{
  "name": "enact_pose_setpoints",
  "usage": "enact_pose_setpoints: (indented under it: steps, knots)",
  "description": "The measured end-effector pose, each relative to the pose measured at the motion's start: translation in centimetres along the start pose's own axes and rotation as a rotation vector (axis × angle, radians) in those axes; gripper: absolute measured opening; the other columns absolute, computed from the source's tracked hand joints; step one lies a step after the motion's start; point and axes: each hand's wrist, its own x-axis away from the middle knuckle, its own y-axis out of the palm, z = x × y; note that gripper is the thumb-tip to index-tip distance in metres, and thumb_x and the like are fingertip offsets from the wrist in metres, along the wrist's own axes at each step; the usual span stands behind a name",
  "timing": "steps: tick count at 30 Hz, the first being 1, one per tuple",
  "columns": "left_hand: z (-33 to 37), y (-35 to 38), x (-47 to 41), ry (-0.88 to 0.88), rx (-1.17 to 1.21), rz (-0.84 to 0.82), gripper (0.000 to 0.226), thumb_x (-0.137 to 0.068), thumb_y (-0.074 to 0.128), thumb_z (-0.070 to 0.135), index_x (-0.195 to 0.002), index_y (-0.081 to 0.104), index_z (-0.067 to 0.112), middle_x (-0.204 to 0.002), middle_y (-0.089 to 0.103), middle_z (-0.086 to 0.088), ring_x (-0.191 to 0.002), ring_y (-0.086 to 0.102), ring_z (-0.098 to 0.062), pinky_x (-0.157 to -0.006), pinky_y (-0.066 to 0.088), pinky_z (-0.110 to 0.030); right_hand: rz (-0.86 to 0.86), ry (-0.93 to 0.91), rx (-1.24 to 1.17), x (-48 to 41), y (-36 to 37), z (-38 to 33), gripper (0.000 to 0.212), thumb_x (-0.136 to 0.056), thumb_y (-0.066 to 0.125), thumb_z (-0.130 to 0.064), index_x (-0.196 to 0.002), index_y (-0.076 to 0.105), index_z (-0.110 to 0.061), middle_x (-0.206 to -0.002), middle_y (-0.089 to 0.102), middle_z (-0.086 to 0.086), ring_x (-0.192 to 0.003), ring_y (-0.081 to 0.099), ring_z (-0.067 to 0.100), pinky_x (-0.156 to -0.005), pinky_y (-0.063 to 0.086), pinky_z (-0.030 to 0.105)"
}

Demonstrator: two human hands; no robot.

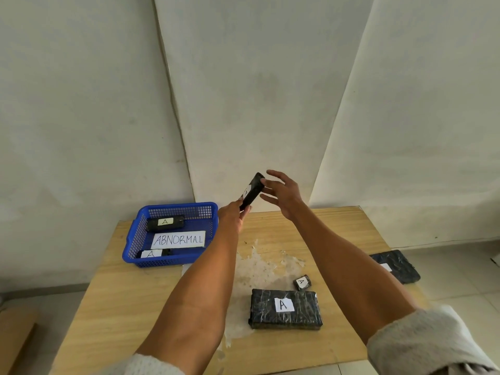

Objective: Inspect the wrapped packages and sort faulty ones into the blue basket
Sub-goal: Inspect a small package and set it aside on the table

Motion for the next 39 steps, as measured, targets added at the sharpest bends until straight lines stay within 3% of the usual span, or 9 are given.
enact_pose_setpoints:
  steps: [6, 11, 14, 18, 21, 25, 34, 37, 39]
  knots:
    - [-0.4, -0.6, 0.0, -0.01, -0.005, -0.018, 0.014, -0.091, 0.069, 0.004, -0.1, 0.062, -0.004, -0.104, 0.07, -0.024, -0.094, 0.074, -0.034, -0.07, 0.061, -0.033, -0.024, 0.047, 0.049, -0.1, -0.7, 0.0, 0.013, -0.09, 0.071, 0.0, -0.098, 0.076, -0.008, -0.096, 0.076, 0.013, -0.093, 0.073, 0.03, -0.083, 0.062, 0.037]
    - [0.0, 0.2, 0.2, 0.039, 0.01, 0.003, 0.014, -0.087, 0.072, 0.0, -0.092, 0.059, -0.004, -0.094, 0.069, -0.02, -0.095, 0.073, -0.032, -0.07, 0.061, -0.032, 0.037, 0.053, 0.032, -0.2, -1.1, 0.4, 0.003, -0.092, 0.072, -0.008, -0.094, 0.074, -0.007, -0.095, 0.075, 0.014, -0.093, 0.073, 0.031, -0.079, 0.063, 0.036]
    - [-0.1, 0.3, -0.2, 0.121, -0.026, -0.005, 0.015, -0.086, 0.073, -0.002, -0.097, 0.064, -0.006, -0.095, 0.07, -0.018, -0.092, 0.072, -0.028, -0.082, 0.061, -0.033, 0.116, 0.032, 0.05, -0.4, -1.4, 0.6, 0.009, -0.093, 0.071, -0.011, -0.102, 0.074, -0.011, -0.101, 0.073, 0.016, -0.093, 0.074, 0.031, -0.073, 0.064, 0.036]
    - [-0.9, 0.3, -1.2, 0.239, -0.173, -0.009, 0.021, -0.086, 0.073, -0.003, -0.105, 0.066, -0.001, -0.117, 0.067, -0.021, -0.098, 0.069, -0.027, -0.075, 0.06, -0.027, 0.135, 0.019, 0.15, -0.8, -2.6, 1.9, 0.037, -0.078, 0.086, -0.008, -0.112, 0.071, -0.009, -0.106, 0.071, 0.017, -0.095, 0.073, 0.03, -0.074, 0.064, 0.034]
    - [-1.9, 0.2, -2.0, 0.333, -0.429, -0.015, 0.034, -0.085, 0.074, 0.003, -0.115, 0.062, 0.014, -0.121, 0.064, -0.018, -0.102, 0.068, -0.029, -0.073, 0.061, -0.031, 0.167, 0.05, 0.182, -1.1, -3.9, 3.4, 0.043, -0.078, 0.08, 0.008, -0.116, 0.069, -0.008, -0.11, 0.069, 0.018, -0.093, 0.073, 0.03, -0.072, 0.064, 0.03]
    - [-3.2, 0.0, -2.1, 0.662, -1.083, -0.163, 0.047, -0.083, 0.075, 0.019, -0.128, 0.063, 0.017, -0.124, 0.065, -0.006, -0.112, 0.062, -0.023, -0.094, 0.052, -0.034, 0.189, 0.138, 0.101, -1.2, -5.9, 4.7, 0.046, -0.082, 0.074, 0.013, -0.124, 0.066, -0.003, -0.102, 0.07, 0.014, -0.094, 0.071, 0.03, -0.066, 0.062, 0.026]
    - [-7.2, 1.2, -4.4, 0.821, -1.707, -0.396, 0.045, -0.079, 0.08, 0.021, -0.121, 0.063, 0.025, -0.109, 0.071, 0.0, -0.098, 0.065, -0.025, -0.073, 0.051, -0.035, 0.232, 0.251, 0.105, -2.3, -10.8, 9.2, 0.029, -0.092, 0.071, -0.004, -0.119, 0.063, -0.013, -0.104, 0.071, 0.016, -0.095, 0.071, 0.029, -0.07, 0.061, 0.032]
    - [-9.8, 1.5, -6.6, 0.795, -1.789, -0.391, 0.048, -0.083, 0.079, 0.023, -0.127, 0.059, 0.022, -0.114, 0.065, -0.002, -0.103, 0.062, -0.026, -0.078, 0.052, -0.038, 0.321, 0.172, 0.442, -2.1, -14.1, 12.7, 0.027, -0.099, 0.064, -0.024, -0.122, 0.066, -0.01, -0.102, 0.072, 0.011, -0.093, 0.069, 0.023, -0.076, 0.059, 0.035]
    - [-11.8, 1.7, -8.6, 0.775, -1.827, -0.39, 0.05, -0.084, 0.077, 0.025, -0.13, 0.057, 0.021, -0.118, 0.062, -0.001, -0.105, 0.061, -0.026, -0.081, 0.052, -0.039, 0.345, 0.102, 0.749, -1.3, -17.5, 15.8, 0.026, -0.103, 0.054, -0.014, -0.124, 0.067, -0.004, -0.107, 0.072, 0.012, -0.098, 0.067, 0.027, -0.08, 0.051, 0.031]
